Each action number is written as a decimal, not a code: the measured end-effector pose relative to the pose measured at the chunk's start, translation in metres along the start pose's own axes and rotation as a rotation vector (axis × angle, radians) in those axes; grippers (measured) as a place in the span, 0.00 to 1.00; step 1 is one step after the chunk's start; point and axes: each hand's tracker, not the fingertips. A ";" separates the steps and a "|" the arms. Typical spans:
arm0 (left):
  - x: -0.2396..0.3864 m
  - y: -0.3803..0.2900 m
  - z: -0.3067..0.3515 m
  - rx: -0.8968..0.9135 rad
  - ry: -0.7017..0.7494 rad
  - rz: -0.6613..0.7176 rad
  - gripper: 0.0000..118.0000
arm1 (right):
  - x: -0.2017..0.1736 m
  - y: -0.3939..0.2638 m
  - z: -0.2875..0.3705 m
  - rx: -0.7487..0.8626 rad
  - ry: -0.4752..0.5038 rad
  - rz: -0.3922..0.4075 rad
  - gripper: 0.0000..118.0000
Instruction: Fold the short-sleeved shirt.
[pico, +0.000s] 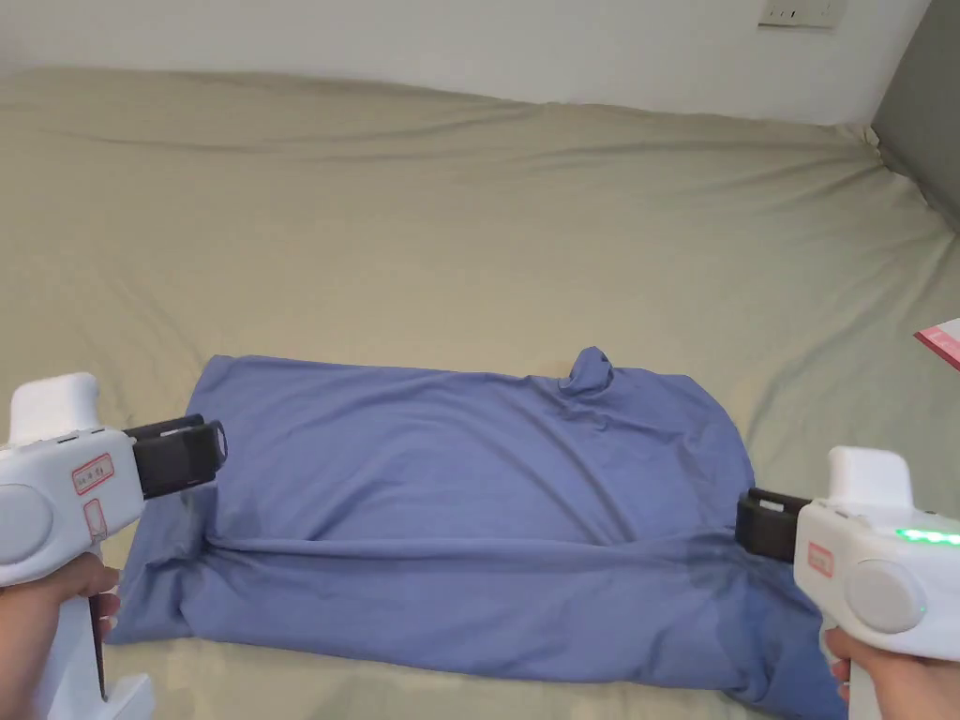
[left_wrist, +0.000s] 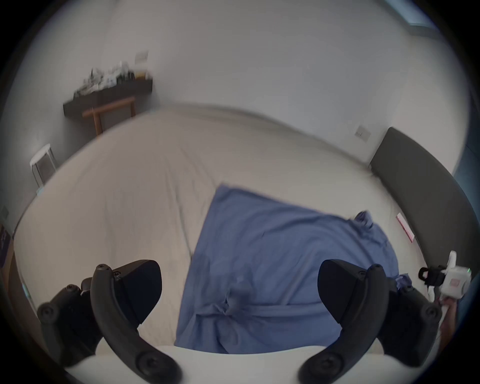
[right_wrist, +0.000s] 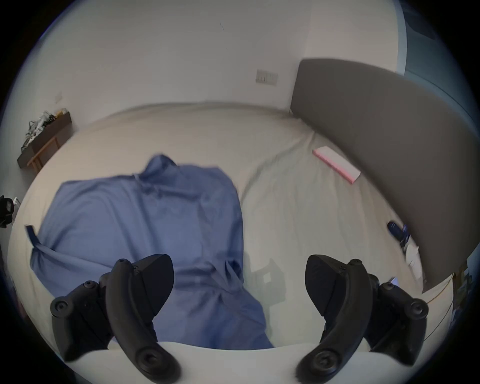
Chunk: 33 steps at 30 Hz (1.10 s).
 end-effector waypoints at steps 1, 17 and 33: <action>0.005 0.003 0.015 0.057 -0.006 -0.023 0.99 | -0.003 0.010 0.022 0.051 0.000 0.007 0.91; 0.089 -0.008 0.140 0.429 0.041 -0.340 0.00 | -0.085 0.026 0.193 0.462 0.080 0.206 0.02; 0.016 -0.067 0.033 -0.058 0.125 -0.211 0.26 | -0.059 -0.003 0.188 0.386 0.029 0.216 0.02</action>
